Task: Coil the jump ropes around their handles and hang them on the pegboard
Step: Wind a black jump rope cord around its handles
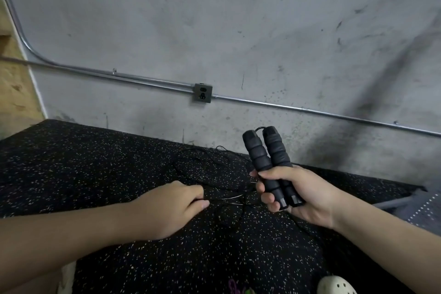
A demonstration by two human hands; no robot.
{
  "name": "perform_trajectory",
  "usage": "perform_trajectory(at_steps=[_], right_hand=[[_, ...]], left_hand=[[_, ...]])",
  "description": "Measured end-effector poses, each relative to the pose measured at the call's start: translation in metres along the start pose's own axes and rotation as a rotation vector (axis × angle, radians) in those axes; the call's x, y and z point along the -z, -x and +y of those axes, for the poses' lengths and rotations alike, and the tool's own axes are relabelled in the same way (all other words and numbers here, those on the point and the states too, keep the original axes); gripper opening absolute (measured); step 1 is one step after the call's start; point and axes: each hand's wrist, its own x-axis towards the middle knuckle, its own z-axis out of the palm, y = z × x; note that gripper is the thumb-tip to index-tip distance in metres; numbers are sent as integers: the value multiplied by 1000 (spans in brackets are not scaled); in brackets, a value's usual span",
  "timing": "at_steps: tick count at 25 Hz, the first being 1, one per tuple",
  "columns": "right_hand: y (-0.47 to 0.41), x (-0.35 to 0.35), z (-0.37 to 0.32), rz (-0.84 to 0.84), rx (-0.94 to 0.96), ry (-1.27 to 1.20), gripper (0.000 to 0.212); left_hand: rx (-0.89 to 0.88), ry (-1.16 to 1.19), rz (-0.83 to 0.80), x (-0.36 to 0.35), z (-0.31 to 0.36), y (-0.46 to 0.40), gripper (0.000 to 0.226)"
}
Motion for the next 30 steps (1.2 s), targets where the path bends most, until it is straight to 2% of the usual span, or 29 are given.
perform_trajectory(at_steps=[2,5,9,15,17,19,22,24,27,30], right_hand=[[-2,9,5,109,17,155,28],[-4,17,12,179,-20,245,22],[-3,16,14,157,-98,276,14],[-7,5,16,104,-199,524,10],[-5,-5,19,53,-209,621,5],[-1,-17,19,-21,-216,700,16],[5,-37,19,-168,-255,867,18],[6,-49,22,-224,-248,1017,19],[8,-71,27,-282,-156,1301,26],[16,-89,23,-396,15,1432,28]], left_hand=[[13,-27,8,7,-3,-1,40],[-36,-86,84,24,4,2,38],[-143,-209,173,41,15,5,36],[-369,-236,387,43,17,7,44],[-379,-185,437,46,18,6,42],[-381,-152,457,50,18,4,40],[-393,-88,422,54,23,2,41],[-389,76,375,53,31,3,36],[-391,260,310,43,43,-3,31],[-269,464,212,36,39,-9,33]])
